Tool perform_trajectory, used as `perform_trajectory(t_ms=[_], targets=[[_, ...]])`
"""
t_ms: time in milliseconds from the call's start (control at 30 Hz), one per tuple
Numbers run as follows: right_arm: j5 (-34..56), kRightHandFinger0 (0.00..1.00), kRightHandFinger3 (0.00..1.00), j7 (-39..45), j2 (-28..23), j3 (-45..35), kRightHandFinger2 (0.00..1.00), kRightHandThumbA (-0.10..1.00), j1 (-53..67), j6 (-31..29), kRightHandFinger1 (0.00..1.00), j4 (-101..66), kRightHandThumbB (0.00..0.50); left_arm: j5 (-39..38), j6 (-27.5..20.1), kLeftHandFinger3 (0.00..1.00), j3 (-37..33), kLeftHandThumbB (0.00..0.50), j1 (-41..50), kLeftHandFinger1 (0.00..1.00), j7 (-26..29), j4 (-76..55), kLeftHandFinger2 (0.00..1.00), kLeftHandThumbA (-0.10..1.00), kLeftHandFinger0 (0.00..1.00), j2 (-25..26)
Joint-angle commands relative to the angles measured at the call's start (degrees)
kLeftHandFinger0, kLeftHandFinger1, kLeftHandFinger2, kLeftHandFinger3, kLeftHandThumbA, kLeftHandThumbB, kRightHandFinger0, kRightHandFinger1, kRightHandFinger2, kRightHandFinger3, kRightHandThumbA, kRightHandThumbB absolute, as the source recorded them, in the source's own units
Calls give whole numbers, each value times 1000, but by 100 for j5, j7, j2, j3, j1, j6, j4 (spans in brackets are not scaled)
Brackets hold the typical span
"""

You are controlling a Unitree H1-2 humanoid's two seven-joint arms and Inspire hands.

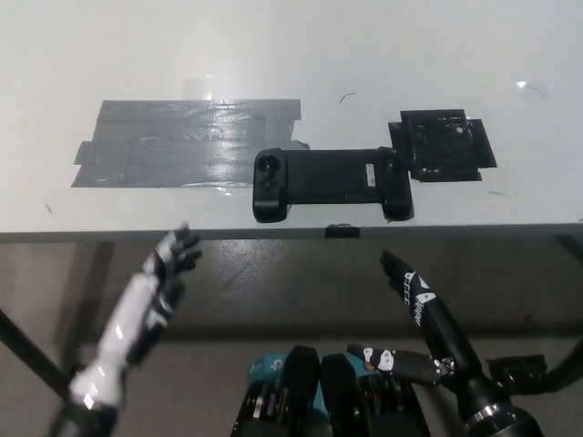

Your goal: A controller is being placed at the center of the desk near the left hand and the robot uses its left hand's index finger to press a button at the left area of the controller

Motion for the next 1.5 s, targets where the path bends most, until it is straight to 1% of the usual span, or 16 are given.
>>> perform_trajectory(t_ms=[0,33,67,100,133,200,333,467,600,800,900,1067,1200,1333,1400,1467], targets=[[-33,1000,1000,66,1,8,1000,949,-94,-274,1000,-179,294,-2118,1865,1000,207,295,-795,35,-1250,-355,46,1000,0,404],[-30,1000,1000,63,7,6,1000,950,-98,-281,1000,-171,297,-2780,2369,1000,297,308,-1046,160,-1600,-231,211,1000,92,486],[-34,1000,1000,62,10,9,1000,950,-98,-290,1000,-166,297,-2999,2584,1000,332,329,-1163,250,-1754,-155,362,1000,179,536],[-25,1000,1000,70,10,12,1000,949,-91,-298,1000,-168,296,-3543,3197,1000,443,356,-1503,239,-2131,108,385,1000,192,634],[-19,1000,1000,74,9,13,1000,947,-86,-295,1000,-174,294,-3765,3510,1000,504,376,-1678,220,-2285,247,363,1000,195,664],[-4,1000,1000,91,6,19,1000,936,-91,-312,1000,-166,283,-3950,3952,1000,550,382,-2062,202,-2574,596,364,1000,178,762],[-2,1000,1000,87,19,16,1000,936,-130,-297,1000,-153,296,-4366,3978,1000,100,388,-2803,76,-3169,1651,279,1000,2,1033],[-16,1000,1000,73,18,6,1000,940,-148,-322,1000,-139,298,-4530,3978,1000,-372,420,-3219,0,-3222,2222,232,1000,0,1152],[9,1000,1000,120,-14,17,1000,936,-151,-320,1000,-166,284,-4209,3978,1000,-642,407,-3582,0,-3585,2729,215,1000,0,1134],[-36,1000,1000,98,-25,10,1000,941,-178,-284,1000,-182,295,-3978,3978,1000,-1007,393,-3930,0,-4166,3338,171,1000,0,1070],[-33,1000,1000,112,-33,16,1000,937,-175,-278,1000,-193,280,-4052,3978,1000,-1194,394,-3948,0,-4129,3369,157,1000,0,1098],[-34,1000,1000,124,-31,24,1000,930,-184,-232,1000,-210,283,-4017,3978,1000,-1365,387,-3937,0,-4220,3379,206,1000,0,1114],[-36,1000,1000,129,-12,31,1000,926,-178,-222,1000,-203,286,-4008,3978,1000,-1452,386,-3834,0,-4066,3287,214,1000,0,1128],[-39,1000,1000,134,-18,18,1000,923,-170,-225,1000,-210,282,-4056,3978,1000,-1581,421,-3833,0,-4037,3361,24,1000,0,1149],[-38,1000,1000,134,-12,15,1000,921,-174,-225,1000,-203,288,-4171,3978,1000,-1555,429,-3780,0,-3765,3312,0,1000,0,1151],[-35,1000,1000,142,-11,11,1000,919,-189,-238,1000,-191,283,-4313,3978,1000,-1453,441,-3740,0,-3525,3319,29,1000,0,1111]])
